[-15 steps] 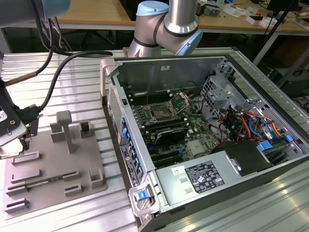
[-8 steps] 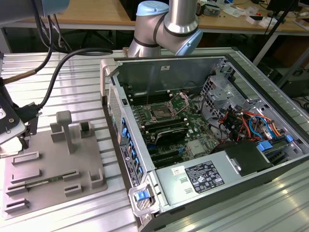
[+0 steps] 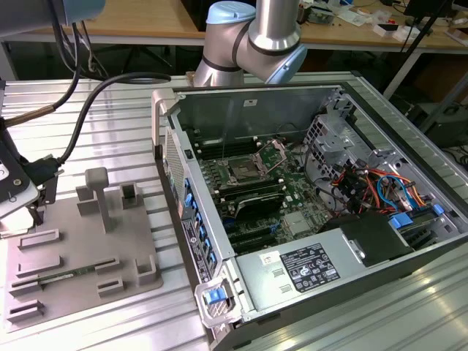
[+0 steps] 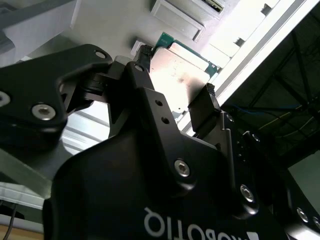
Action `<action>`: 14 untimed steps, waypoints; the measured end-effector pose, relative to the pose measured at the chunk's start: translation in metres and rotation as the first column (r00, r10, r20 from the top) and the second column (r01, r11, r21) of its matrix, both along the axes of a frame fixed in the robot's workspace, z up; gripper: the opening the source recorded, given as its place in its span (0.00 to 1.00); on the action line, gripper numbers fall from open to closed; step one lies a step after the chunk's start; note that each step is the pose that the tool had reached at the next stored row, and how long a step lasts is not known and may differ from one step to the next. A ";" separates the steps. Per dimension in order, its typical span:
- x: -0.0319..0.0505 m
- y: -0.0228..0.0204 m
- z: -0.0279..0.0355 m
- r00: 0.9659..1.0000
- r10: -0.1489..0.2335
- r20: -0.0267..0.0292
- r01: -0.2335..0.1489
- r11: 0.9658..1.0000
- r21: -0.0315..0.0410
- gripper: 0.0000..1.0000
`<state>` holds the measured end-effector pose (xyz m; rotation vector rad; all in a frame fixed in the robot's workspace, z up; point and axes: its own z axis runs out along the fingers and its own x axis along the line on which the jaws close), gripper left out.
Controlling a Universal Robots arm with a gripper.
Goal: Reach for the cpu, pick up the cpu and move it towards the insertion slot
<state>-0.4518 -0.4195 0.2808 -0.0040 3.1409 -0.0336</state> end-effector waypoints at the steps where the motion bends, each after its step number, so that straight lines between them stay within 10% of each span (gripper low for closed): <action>1: 0.0000 0.0000 0.0007 1.000 0.000 0.000 0.000 1.000 0.000 0.55; 14: 0.0000 -0.0001 0.0112 1.000 0.000 0.000 0.000 1.000 0.003 0.55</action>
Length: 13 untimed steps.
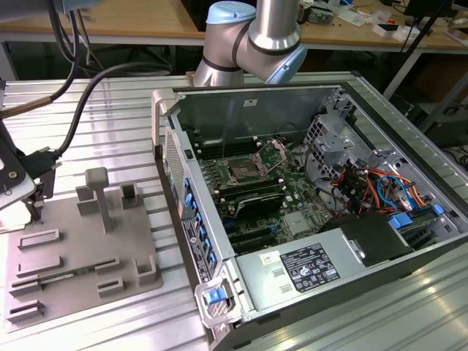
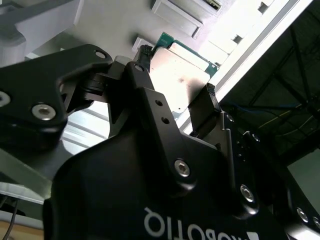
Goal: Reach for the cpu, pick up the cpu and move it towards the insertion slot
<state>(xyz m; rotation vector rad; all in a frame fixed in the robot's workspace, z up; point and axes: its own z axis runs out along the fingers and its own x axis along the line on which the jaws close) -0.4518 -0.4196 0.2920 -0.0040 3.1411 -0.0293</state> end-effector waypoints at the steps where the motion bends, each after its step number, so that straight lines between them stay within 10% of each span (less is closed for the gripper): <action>1: 0.0000 0.0000 0.0007 1.000 0.000 0.000 0.000 1.000 0.000 0.55; 13: 0.0000 -0.0001 0.0090 1.000 0.000 0.000 0.000 1.000 0.002 0.55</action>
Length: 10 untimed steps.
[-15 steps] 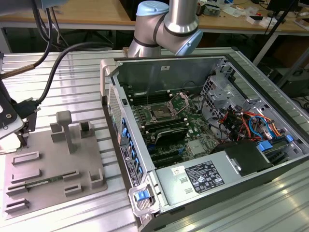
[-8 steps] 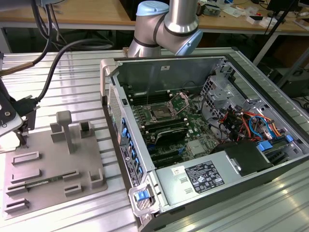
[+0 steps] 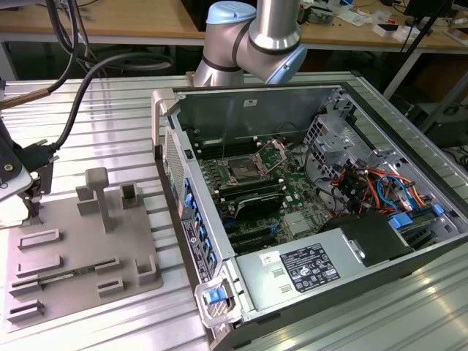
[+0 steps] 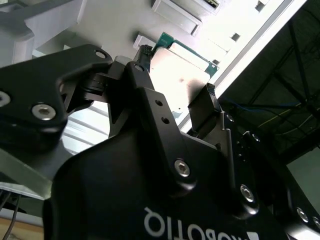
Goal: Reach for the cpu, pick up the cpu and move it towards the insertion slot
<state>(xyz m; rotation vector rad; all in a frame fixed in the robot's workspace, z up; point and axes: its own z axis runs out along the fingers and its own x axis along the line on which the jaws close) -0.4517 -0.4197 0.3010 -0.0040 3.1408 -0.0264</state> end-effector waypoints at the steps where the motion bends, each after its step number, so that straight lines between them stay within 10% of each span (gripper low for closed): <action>1: 0.0000 0.0000 0.0003 1.000 0.000 0.000 0.000 1.000 0.000 0.55; 10: 0.0000 -0.0001 0.0027 1.000 0.000 0.000 0.000 1.000 0.000 0.55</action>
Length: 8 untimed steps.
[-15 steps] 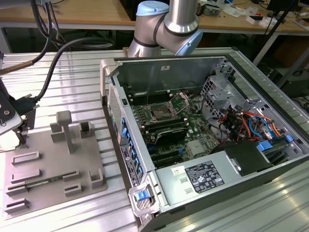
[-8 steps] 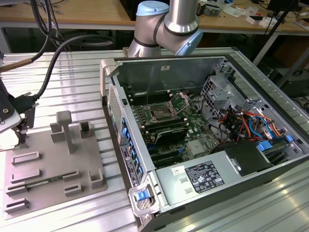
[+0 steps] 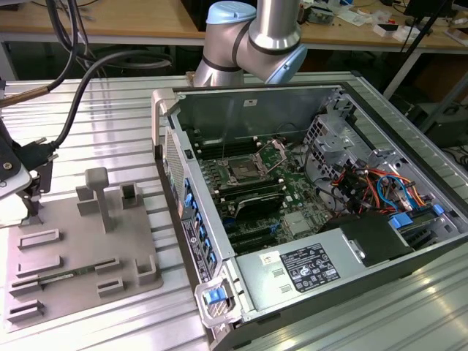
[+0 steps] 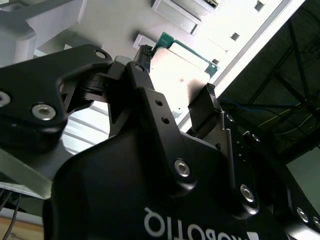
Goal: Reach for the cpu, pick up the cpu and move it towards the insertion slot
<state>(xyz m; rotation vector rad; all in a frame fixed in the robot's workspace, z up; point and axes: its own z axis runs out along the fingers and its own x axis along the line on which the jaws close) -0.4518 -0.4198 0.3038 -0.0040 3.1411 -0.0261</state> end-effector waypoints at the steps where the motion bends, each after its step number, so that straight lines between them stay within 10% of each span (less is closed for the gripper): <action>1: 0.0000 0.0000 0.0003 1.000 0.000 0.000 0.000 1.000 0.000 0.55; 8: 0.0000 0.0000 0.0041 1.000 0.000 0.000 0.000 1.000 0.000 0.55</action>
